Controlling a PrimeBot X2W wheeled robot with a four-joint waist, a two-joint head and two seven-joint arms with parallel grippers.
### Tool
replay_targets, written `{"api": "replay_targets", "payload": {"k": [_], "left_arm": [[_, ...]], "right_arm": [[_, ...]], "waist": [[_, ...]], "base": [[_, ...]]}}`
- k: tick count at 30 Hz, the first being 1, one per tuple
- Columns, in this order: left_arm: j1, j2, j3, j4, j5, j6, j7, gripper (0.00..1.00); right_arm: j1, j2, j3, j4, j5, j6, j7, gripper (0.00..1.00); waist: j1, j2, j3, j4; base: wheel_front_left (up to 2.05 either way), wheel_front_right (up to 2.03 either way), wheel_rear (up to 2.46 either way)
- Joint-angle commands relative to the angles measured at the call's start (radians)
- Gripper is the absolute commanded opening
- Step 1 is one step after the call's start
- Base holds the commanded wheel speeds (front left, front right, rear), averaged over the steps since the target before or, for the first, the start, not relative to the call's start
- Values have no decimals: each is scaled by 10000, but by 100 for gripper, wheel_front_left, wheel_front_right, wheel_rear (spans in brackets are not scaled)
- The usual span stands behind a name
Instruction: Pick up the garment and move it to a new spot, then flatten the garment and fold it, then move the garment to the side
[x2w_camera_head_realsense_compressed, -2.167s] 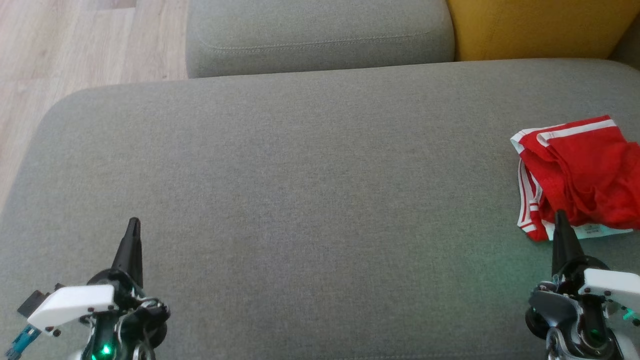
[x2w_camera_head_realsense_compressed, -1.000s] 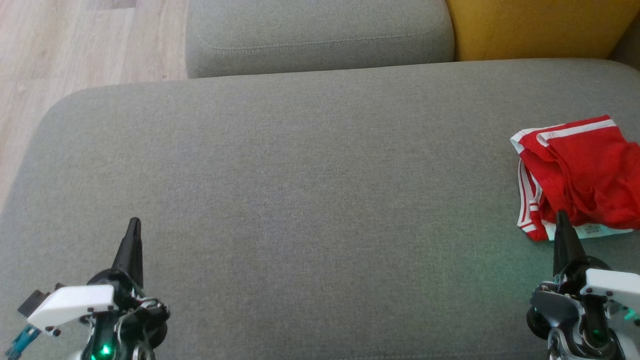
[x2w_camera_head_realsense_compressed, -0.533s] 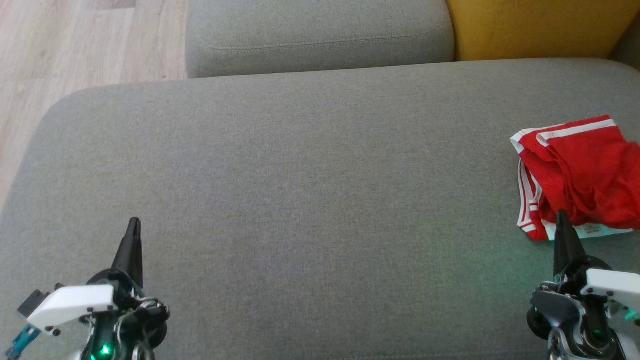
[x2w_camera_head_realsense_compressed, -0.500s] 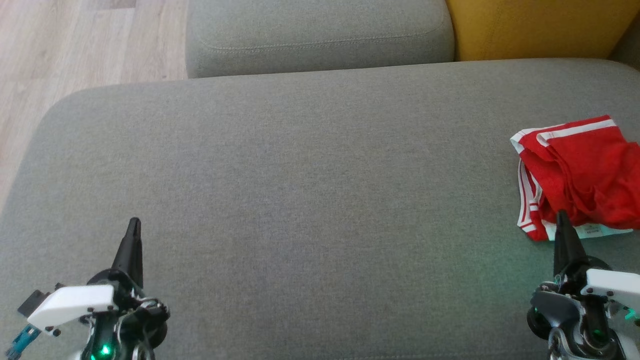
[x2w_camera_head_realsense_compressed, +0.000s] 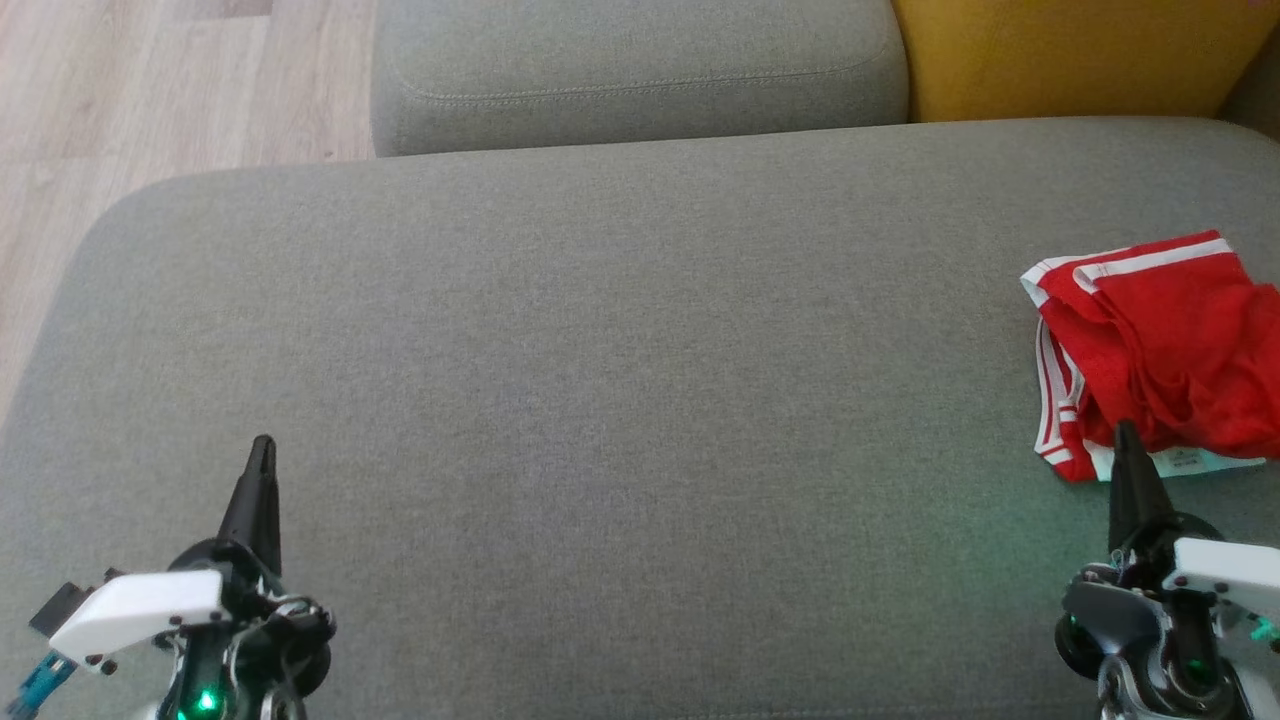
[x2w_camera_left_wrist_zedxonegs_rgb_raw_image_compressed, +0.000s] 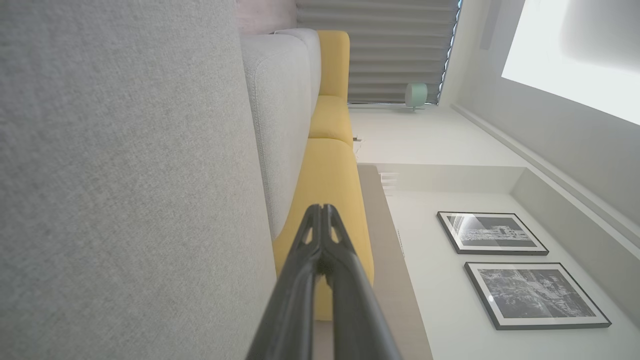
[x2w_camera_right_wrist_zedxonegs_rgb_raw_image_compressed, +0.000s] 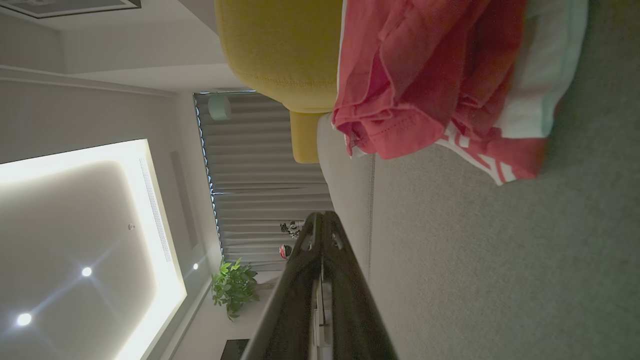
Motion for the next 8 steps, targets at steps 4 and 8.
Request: {"api": "replay_targets", "payload": {"k": [4, 8], "left_arm": [[-545, 79, 363, -261, 102, -75, 67, 0], [-546, 71, 375, -260, 112, -75, 76, 0]], "right_arm": [[-501, -101, 174, -305, -69, 19, 67, 0], [-502, -94, 164, -305, -77, 19, 75, 0]], "waist": [[0, 0, 0, 0], [0, 0, 0, 0]], "base": [[0, 0, 0], [0, 0, 0]]}}
